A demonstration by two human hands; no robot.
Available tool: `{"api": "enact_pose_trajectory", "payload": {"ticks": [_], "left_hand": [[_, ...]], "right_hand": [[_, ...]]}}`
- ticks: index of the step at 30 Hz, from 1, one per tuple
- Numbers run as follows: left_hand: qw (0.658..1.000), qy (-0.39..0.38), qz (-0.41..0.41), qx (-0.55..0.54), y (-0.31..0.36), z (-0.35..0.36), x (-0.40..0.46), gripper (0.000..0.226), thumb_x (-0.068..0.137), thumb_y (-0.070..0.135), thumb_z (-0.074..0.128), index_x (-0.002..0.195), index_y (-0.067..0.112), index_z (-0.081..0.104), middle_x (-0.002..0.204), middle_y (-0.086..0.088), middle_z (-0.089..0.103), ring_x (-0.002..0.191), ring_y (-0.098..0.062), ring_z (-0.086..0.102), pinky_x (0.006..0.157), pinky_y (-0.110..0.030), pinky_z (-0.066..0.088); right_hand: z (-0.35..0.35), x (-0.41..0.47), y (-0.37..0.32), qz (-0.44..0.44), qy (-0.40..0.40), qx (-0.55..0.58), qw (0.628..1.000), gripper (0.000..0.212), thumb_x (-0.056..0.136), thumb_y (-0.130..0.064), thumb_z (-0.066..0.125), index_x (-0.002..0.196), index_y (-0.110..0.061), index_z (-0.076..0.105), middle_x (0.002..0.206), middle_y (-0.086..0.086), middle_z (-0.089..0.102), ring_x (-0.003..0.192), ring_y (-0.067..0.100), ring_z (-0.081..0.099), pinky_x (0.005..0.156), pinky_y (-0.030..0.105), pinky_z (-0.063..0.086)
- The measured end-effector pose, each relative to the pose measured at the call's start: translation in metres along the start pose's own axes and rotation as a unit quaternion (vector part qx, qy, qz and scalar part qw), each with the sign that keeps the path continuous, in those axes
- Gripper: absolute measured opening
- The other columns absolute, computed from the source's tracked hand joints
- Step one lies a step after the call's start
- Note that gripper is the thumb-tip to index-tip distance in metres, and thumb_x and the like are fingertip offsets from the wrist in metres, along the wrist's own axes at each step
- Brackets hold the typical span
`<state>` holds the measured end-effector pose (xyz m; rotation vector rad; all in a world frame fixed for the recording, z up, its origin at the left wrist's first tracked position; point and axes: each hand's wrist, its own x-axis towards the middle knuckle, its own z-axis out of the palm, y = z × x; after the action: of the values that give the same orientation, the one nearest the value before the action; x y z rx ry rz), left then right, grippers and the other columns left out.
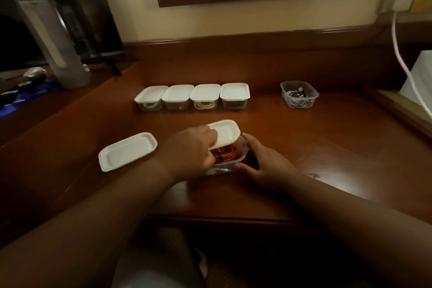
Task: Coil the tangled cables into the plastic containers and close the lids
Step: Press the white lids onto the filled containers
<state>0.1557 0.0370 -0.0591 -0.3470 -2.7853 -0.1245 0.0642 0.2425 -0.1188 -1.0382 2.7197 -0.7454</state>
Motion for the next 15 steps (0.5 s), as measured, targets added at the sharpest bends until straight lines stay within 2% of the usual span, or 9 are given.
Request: {"api": "enact_pose_trajectory", "payload": {"ticks": [3, 5, 8, 11, 13, 15], "left_hand": [[0.999, -0.034, -0.005, 0.016, 0.010, 0.006, 0.004, 0.014, 0.087, 0.027, 0.060, 0.099, 0.020, 0.058, 0.098, 0.003, 0.058, 0.088, -0.016, 0.056, 0.071, -0.030, 0.052], [0.999, -0.044, 0.001, 0.019, 0.008, 0.009, 0.004, 0.021, 0.086, 0.035, 0.060, 0.103, 0.024, 0.063, 0.101, 0.007, 0.063, 0.090, -0.013, 0.057, 0.074, -0.030, 0.053], [0.999, -0.042, 0.004, -0.004, -0.002, 0.010, 0.007, 0.032, 0.079, 0.054, 0.056, 0.097, 0.031, 0.068, 0.101, 0.016, 0.055, 0.099, -0.007, 0.049, 0.077, -0.026, 0.041], [0.995, -0.059, -0.055, -0.056, -0.011, 0.011, 0.014, 0.041, 0.076, 0.068, 0.056, 0.100, 0.036, 0.063, 0.129, 0.012, 0.048, 0.124, -0.011, 0.039, 0.100, -0.037, 0.032], [0.989, -0.077, -0.090, -0.090, -0.014, 0.014, 0.017, 0.038, 0.080, 0.067, 0.063, 0.101, 0.036, 0.061, 0.147, 0.008, 0.041, 0.138, -0.015, 0.034, 0.109, -0.044, 0.024], [0.985, -0.089, -0.107, -0.105, -0.016, 0.016, 0.019, 0.031, 0.083, 0.061, 0.066, 0.101, 0.037, 0.062, 0.154, 0.008, 0.038, 0.143, -0.016, 0.031, 0.114, -0.047, 0.019]], "right_hand": [[0.001, 0.000, 0.001, 0.002, 0.002, 0.010, 1.000, 0.094, 0.088, -0.059, 0.061, 0.156, -0.033, 0.003, 0.155, -0.001, 0.040, 0.135, 0.023, 0.048, 0.108, 0.046, 0.044], [0.000, 0.000, 0.001, 0.003, 0.004, 0.014, 1.000, 0.096, 0.087, -0.059, 0.062, 0.156, -0.032, 0.001, 0.156, -0.001, 0.038, 0.136, 0.023, 0.047, 0.108, 0.044, 0.044], [0.000, 0.001, 0.004, -0.006, 0.011, 0.020, 1.000, 0.097, 0.086, -0.061, 0.063, 0.156, -0.033, 0.002, 0.155, -0.003, 0.040, 0.134, 0.021, 0.048, 0.106, 0.043, 0.046], [0.002, 0.004, 0.007, -0.018, 0.010, 0.029, 0.999, 0.096, 0.083, -0.064, 0.063, 0.155, -0.036, 0.005, 0.153, -0.004, 0.043, 0.132, 0.020, 0.051, 0.103, 0.043, 0.049], [0.003, 0.005, 0.008, -0.023, 0.013, 0.028, 0.999, 0.095, 0.083, -0.066, 0.062, 0.154, -0.037, 0.007, 0.153, -0.005, 0.043, 0.130, 0.019, 0.051, 0.101, 0.043, 0.050], [0.004, 0.005, 0.010, -0.028, 0.017, 0.027, 0.999, 0.093, 0.083, -0.066, 0.062, 0.154, -0.036, 0.009, 0.153, -0.006, 0.043, 0.129, 0.018, 0.052, 0.100, 0.040, 0.050]]}}
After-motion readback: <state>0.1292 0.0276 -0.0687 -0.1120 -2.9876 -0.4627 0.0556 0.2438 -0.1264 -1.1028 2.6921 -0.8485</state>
